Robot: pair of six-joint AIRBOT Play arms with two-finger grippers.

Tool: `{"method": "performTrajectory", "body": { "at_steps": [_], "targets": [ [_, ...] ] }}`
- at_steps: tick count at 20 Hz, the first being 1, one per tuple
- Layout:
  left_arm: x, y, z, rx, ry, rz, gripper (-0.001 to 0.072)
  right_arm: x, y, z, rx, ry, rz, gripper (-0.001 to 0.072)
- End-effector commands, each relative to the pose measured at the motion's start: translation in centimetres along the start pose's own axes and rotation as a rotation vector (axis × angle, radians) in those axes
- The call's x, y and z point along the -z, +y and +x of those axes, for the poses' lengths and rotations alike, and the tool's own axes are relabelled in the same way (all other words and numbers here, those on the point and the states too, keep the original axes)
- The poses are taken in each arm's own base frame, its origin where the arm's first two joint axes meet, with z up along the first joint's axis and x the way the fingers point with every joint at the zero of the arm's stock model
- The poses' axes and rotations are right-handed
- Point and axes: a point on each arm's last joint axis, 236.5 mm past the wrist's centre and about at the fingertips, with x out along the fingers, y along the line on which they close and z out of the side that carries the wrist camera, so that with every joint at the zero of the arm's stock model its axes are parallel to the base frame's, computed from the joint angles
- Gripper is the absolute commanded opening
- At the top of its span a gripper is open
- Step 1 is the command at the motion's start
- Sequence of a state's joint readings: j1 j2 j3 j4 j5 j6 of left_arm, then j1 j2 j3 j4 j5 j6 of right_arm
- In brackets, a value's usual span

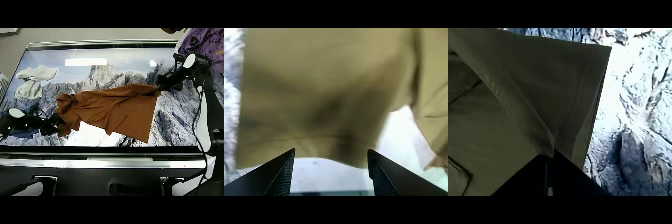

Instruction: Fold the clothes and pants, and hang the long-sleeved shirts on hangers.

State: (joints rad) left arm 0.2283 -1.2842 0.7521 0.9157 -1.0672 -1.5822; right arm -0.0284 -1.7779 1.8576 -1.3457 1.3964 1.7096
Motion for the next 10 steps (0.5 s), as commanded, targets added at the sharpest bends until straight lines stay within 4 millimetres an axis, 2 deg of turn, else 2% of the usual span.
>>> {"method": "performTrajectory", "body": {
  "at_steps": [1,4,6,10],
  "targets": [
    [-1.0,2.2,-0.4,0.020,-0.061,-0.018,0.0535,1.0,-0.1,-0.1,0.007,0.042,-0.005,0.0031],
    [-3.6,4.2,-2.1,0.020,-0.145,-0.057,0.0534,1.1,-0.1,-0.1,0.007,0.047,-0.005,0.0031],
    [-4.3,5.0,-2.2,0.014,-0.162,-0.049,0.0535,1.2,-0.1,-0.1,0.008,0.050,-0.005,0.0031],
    [-3.6,5.5,0.5,-0.009,-0.096,-0.019,0.0534,1.3,-0.1,-0.1,0.008,0.052,-0.005,0.0032]
  ]
}}
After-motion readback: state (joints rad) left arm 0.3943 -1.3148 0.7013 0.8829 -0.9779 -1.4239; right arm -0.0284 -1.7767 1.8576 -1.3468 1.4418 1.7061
